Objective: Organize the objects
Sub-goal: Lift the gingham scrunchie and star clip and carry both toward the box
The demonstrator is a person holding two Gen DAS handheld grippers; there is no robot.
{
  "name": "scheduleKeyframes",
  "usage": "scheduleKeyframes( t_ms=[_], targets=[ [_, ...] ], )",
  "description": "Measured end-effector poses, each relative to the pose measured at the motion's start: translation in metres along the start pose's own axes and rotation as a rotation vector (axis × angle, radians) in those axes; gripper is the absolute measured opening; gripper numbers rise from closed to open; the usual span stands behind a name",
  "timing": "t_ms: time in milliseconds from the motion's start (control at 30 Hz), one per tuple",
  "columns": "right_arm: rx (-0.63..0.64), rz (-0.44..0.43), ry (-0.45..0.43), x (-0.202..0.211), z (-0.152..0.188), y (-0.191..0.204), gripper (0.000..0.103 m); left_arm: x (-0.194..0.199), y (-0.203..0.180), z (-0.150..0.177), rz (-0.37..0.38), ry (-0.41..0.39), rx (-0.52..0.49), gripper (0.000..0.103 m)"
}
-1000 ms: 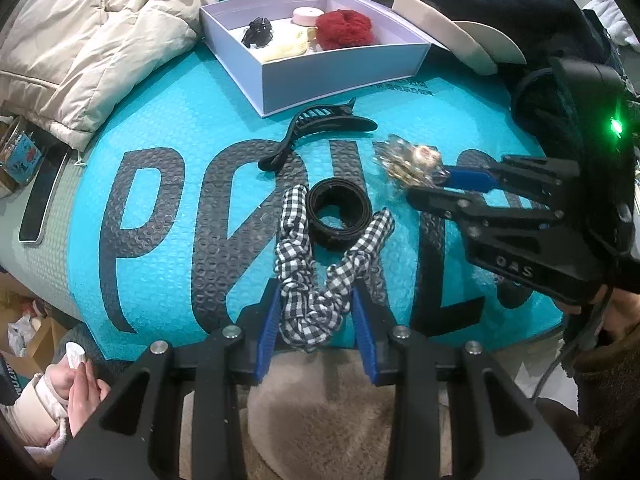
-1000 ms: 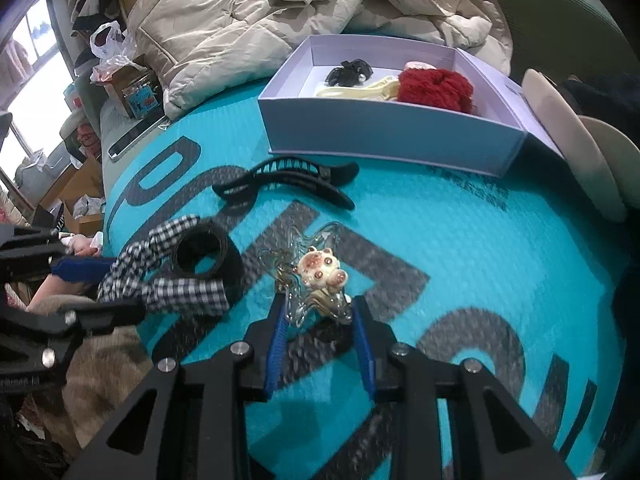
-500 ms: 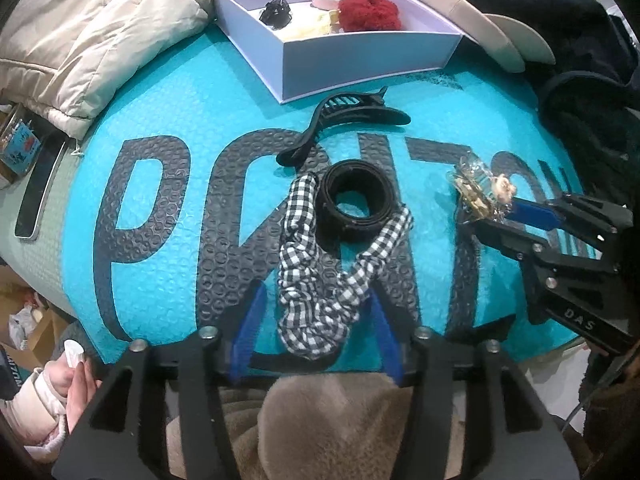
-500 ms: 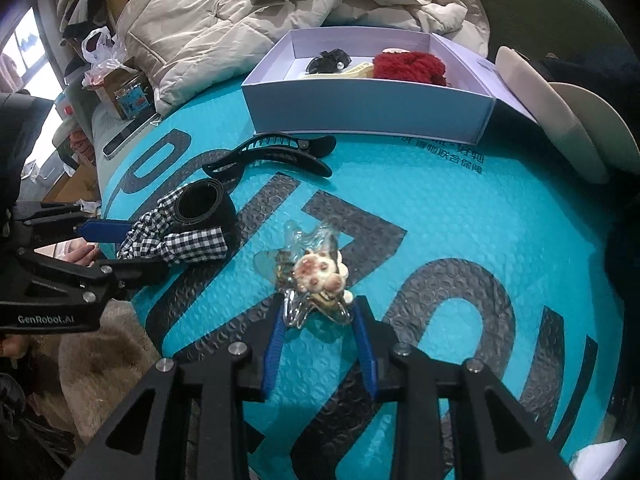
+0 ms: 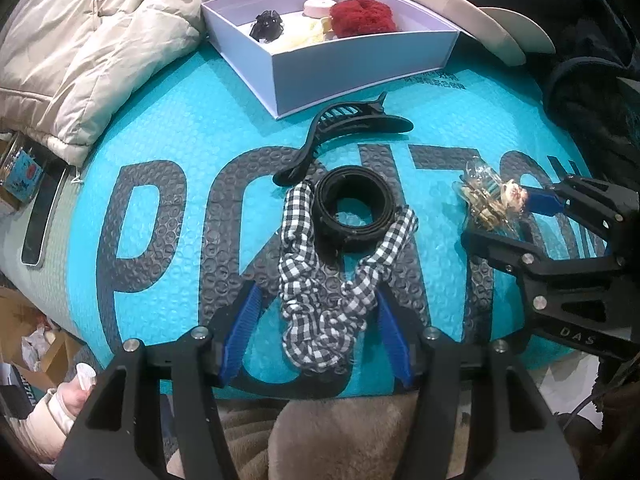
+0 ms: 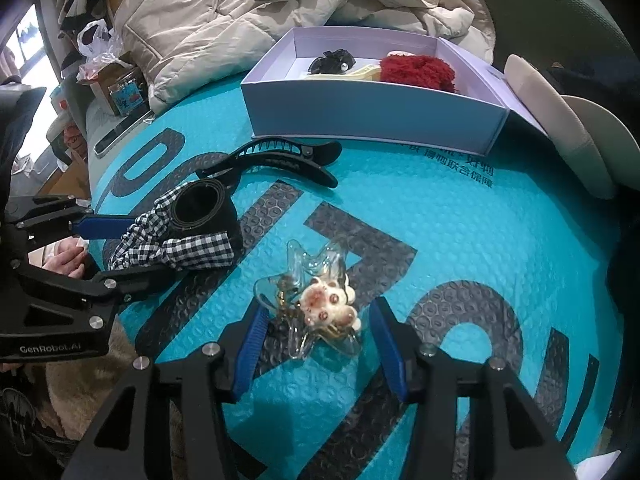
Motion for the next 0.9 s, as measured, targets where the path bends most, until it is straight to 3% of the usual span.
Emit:
scheduleKeyframes(
  t_ms=[100,200,467,867,900],
  targets=[
    [-0.006,0.007,-0.005,0.0,0.0,-0.001,0.043,0.003,-0.003,0.0,-0.006,0.002,-0.023,0.039],
    [-0.016,-0.001,-0.009,0.001,0.0,-0.004,0.041,0.006,-0.006,0.001,0.006,0.008,-0.027,0.035],
    [-0.028,-0.023,-0.019,0.008,0.003,-0.005,0.041,0.025,-0.012,0.001,0.049,-0.015,-0.001,0.031],
    [-0.021,-0.041,-0.04,0.025,0.007,0.002,0.041,0.065,-0.02,0.006,0.037,-0.088,-0.008,0.03],
    [-0.02,-0.042,-0.042,0.027,0.008,0.002,0.041,0.068,-0.02,0.006,0.036,-0.095,-0.008,0.024]
  ],
)
Point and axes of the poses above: each gripper's, at about its wrist camera, not at the fingertips, and x roughly against the way its jaws point, y to its left, z to its underside, the point moved 3 cm from there along -x, roughly the way its jaws point, and after that the axes turned 12 degrees about z, right-handed, at the moved point
